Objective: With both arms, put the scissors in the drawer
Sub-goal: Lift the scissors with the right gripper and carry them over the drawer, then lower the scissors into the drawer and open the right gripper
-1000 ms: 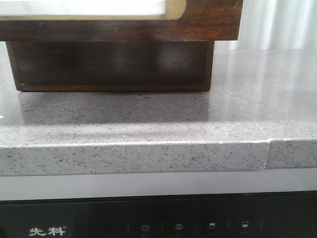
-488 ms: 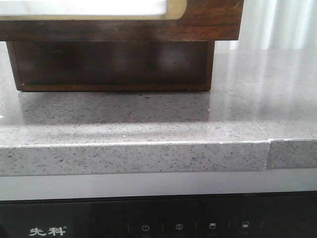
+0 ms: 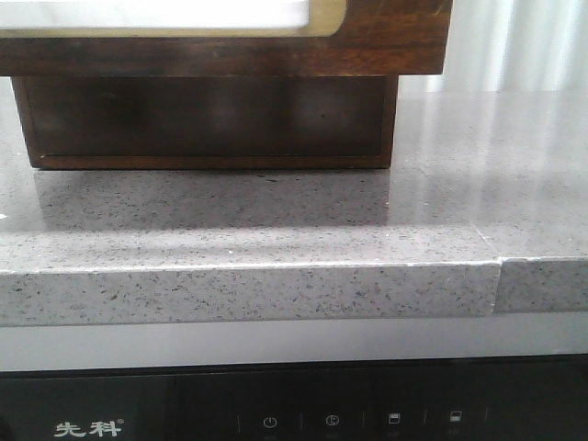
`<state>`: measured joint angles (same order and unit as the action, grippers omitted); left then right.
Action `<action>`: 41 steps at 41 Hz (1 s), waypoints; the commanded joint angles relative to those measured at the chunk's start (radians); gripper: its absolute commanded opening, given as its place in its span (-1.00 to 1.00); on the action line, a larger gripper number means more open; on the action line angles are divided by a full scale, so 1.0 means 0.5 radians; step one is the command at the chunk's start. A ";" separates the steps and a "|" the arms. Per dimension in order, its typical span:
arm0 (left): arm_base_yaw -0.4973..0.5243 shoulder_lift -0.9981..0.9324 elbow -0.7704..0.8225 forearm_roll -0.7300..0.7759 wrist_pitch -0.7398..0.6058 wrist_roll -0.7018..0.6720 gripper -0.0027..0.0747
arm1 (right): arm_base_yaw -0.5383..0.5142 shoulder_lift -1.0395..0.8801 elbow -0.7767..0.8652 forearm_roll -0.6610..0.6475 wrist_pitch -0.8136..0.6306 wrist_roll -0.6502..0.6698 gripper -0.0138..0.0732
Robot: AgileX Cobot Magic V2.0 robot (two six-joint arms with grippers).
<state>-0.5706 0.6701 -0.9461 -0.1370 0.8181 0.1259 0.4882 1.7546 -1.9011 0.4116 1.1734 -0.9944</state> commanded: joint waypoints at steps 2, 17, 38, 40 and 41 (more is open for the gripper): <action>-0.013 0.001 -0.062 -0.016 -0.161 -0.018 0.34 | 0.007 -0.036 -0.071 0.036 -0.078 -0.033 -0.58; -0.013 0.001 -0.062 -0.016 -0.161 -0.018 0.34 | 0.007 -0.011 -0.071 0.024 -0.150 -0.033 0.20; -0.013 0.001 -0.062 -0.016 -0.161 -0.018 0.34 | -0.044 -0.180 -0.093 0.005 -0.126 0.622 0.20; -0.013 0.001 -0.062 -0.016 -0.161 -0.018 0.34 | -0.056 -0.226 -0.093 -0.009 -0.099 0.763 0.20; -0.013 0.001 -0.062 -0.016 -0.161 -0.018 0.34 | -0.058 -0.258 -0.093 -0.024 -0.087 0.820 0.20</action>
<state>-0.5706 0.6701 -0.9461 -0.1370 0.8181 0.1259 0.4742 1.7246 -1.9099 0.3941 1.1477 -0.6958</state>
